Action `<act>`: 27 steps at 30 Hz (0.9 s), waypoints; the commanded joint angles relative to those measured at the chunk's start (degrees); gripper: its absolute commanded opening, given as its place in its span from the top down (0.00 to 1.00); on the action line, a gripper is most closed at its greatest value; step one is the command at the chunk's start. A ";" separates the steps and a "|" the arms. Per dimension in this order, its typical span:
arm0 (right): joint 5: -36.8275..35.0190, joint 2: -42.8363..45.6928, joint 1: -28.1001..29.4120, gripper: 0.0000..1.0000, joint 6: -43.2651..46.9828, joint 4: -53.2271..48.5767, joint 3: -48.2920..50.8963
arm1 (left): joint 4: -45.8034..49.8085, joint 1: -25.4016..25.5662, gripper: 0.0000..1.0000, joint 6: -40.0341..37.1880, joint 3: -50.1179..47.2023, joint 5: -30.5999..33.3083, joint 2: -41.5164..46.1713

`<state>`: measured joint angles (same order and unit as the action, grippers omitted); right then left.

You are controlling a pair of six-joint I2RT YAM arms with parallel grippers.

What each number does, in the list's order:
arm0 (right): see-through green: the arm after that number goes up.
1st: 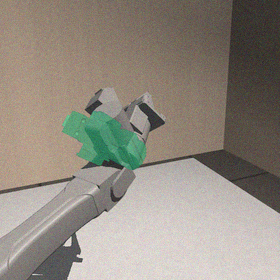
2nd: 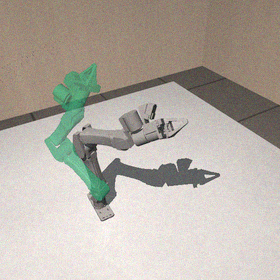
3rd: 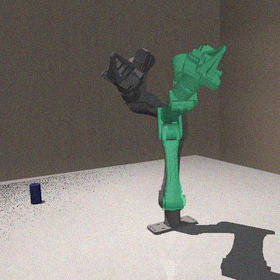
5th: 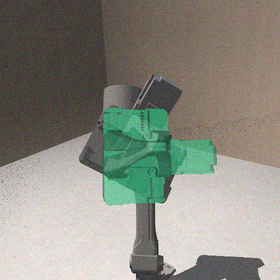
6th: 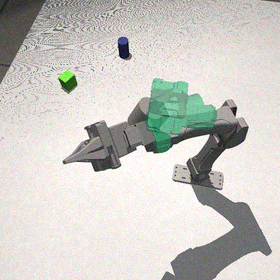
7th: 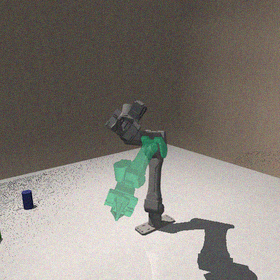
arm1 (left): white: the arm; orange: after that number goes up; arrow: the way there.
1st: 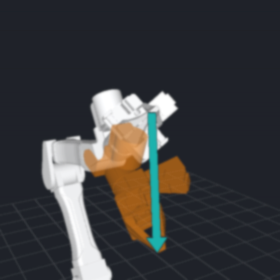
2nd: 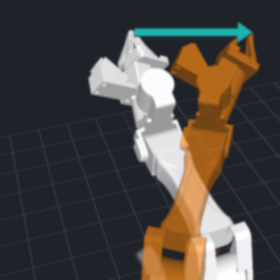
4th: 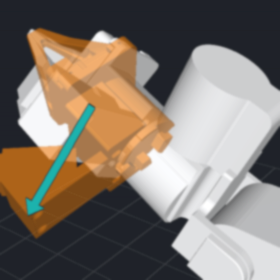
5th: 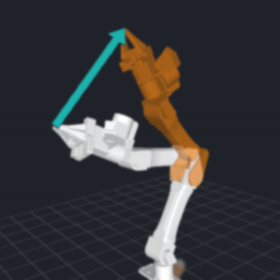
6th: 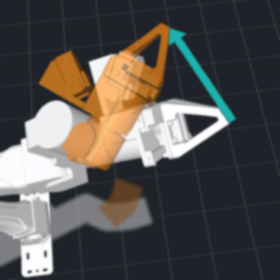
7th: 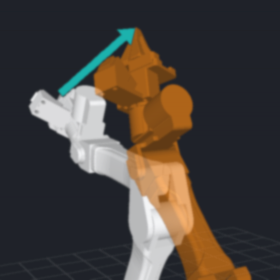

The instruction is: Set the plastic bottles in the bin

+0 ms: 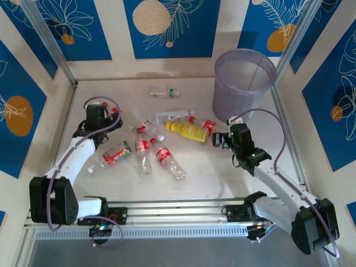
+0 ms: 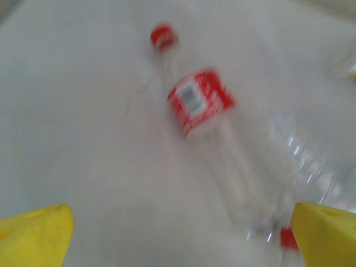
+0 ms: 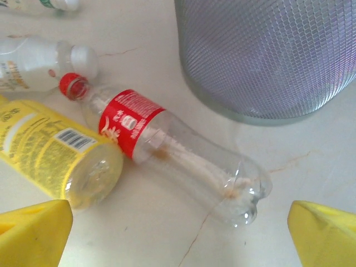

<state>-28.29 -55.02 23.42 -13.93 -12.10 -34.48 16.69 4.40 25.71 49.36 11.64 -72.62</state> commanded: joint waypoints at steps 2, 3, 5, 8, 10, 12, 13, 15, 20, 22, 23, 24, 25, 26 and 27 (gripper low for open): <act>1.01 -0.61 2.93 0.00 -6.40 -15.11 -7.97 | 12.24 0.84 0.00 1.20 -2.56 -2.65 6.69; 1.71 -1.63 3.35 0.00 -6.44 -16.14 -9.14 | 13.31 0.83 0.00 0.03 -2.54 -1.10 7.78; 3.96 -4.40 3.89 0.00 -6.20 -17.92 -12.01 | 14.05 0.80 0.00 -0.89 -1.19 3.33 7.55; 6.16 -8.46 4.58 0.00 -6.04 -21.27 -17.01 | 10.87 0.70 0.00 3.41 1.91 0.83 2.70; 6.44 -10.02 5.35 0.00 -5.67 -23.25 -19.72 | 6.20 0.66 0.00 6.83 3.30 -0.57 -1.93; 7.36 -10.21 5.58 0.00 -5.47 -23.85 -20.72 | 3.12 0.65 0.00 8.27 5.63 -0.65 -7.63; 8.19 -9.95 5.58 0.00 -5.71 -23.97 -20.87 | 2.23 0.69 0.00 9.05 7.65 -0.15 -10.74; 10.47 -9.05 5.59 0.01 -6.51 -23.73 -20.65 | 1.94 0.28 0.00 10.03 11.89 -0.65 -16.38; 16.11 -7.82 5.80 0.03 -8.18 -23.11 -19.79 | -0.75 -0.19 0.02 12.75 19.97 -1.94 -25.81; 16.84 -7.95 5.89 0.03 -8.15 -23.32 -19.84 | -1.21 -0.48 0.03 13.78 22.37 -1.40 -28.63; 17.14 -7.98 5.85 0.03 -7.98 -23.34 -19.82 | -1.41 -0.61 0.03 14.19 23.41 -1.44 -30.09; 17.53 -7.99 5.85 0.03 -7.66 -23.34 -19.92 | -1.38 -0.84 0.04 14.65 24.64 -1.44 -31.65; 17.97 -7.99 5.86 0.04 -7.45 -23.49 -20.09 | -1.40 -1.10 0.05 15.10 25.72 -1.53 -33.23; 18.37 -7.91 5.85 0.04 -7.30 -23.63 -20.33 | -1.20 -1.31 0.06 15.51 26.75 -1.78 -34.45; 18.75 -7.82 5.85 0.04 -7.25 -23.88 -20.69 | -1.22 -1.62 0.08 16.10 27.55 -2.32 -35.70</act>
<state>-12.91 -63.88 28.93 -20.97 -34.37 -53.65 15.84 3.99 39.16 74.24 10.48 -105.23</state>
